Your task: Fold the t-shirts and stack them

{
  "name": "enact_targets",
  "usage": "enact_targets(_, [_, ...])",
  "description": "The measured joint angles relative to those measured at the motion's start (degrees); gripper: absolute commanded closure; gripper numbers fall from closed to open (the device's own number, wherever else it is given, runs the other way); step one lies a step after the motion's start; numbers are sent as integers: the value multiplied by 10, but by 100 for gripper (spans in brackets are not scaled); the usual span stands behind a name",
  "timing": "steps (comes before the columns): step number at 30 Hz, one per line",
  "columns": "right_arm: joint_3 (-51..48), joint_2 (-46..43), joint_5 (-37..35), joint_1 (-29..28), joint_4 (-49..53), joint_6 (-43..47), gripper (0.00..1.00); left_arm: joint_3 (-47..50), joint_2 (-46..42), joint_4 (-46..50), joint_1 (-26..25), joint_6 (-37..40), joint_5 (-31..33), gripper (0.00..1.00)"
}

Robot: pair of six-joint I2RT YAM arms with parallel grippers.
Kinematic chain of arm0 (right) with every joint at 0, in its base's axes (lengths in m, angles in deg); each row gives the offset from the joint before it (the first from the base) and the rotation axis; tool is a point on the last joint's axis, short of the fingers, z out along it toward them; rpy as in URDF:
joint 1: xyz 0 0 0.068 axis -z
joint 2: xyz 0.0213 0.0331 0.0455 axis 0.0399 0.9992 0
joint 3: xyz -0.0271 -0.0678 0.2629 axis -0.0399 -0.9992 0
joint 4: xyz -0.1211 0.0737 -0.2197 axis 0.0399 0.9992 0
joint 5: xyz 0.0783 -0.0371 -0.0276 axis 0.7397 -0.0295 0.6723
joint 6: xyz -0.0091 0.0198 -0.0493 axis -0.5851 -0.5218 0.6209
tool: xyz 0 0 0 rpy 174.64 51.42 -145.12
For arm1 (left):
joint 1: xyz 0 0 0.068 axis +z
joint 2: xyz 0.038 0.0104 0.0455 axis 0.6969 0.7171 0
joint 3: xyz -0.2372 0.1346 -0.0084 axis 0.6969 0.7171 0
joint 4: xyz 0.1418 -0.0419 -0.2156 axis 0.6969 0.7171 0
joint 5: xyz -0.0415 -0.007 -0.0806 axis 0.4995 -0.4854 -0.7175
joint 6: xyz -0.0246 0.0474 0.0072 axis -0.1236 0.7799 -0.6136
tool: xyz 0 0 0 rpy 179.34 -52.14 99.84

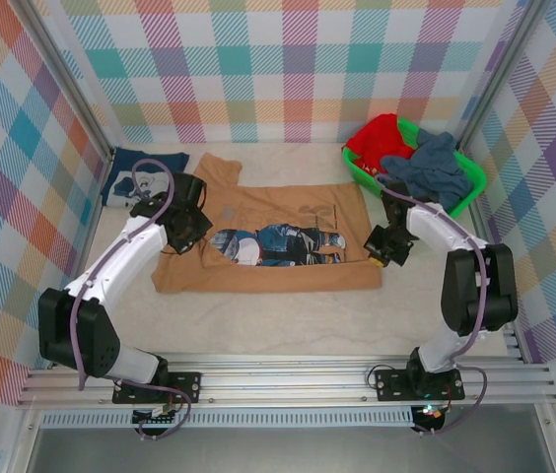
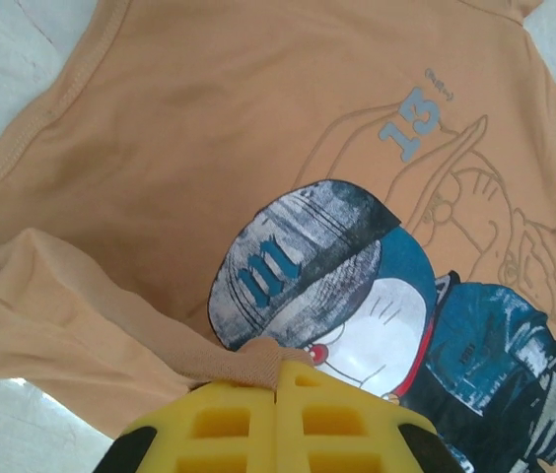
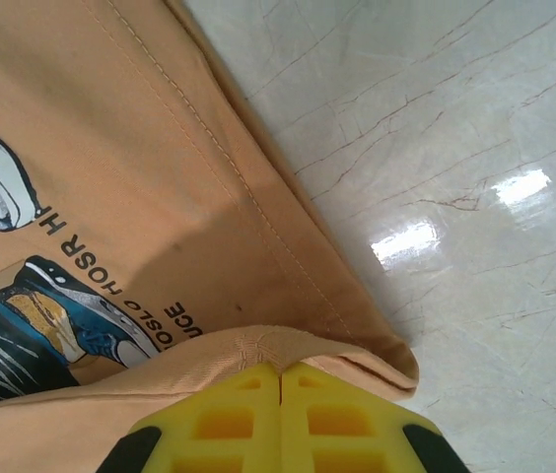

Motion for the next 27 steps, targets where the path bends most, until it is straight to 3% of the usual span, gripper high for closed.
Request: enact_targets(27, [96, 89, -11, 7, -4, 2, 100, -75, 89, -12, 35, 58, 18, 100])
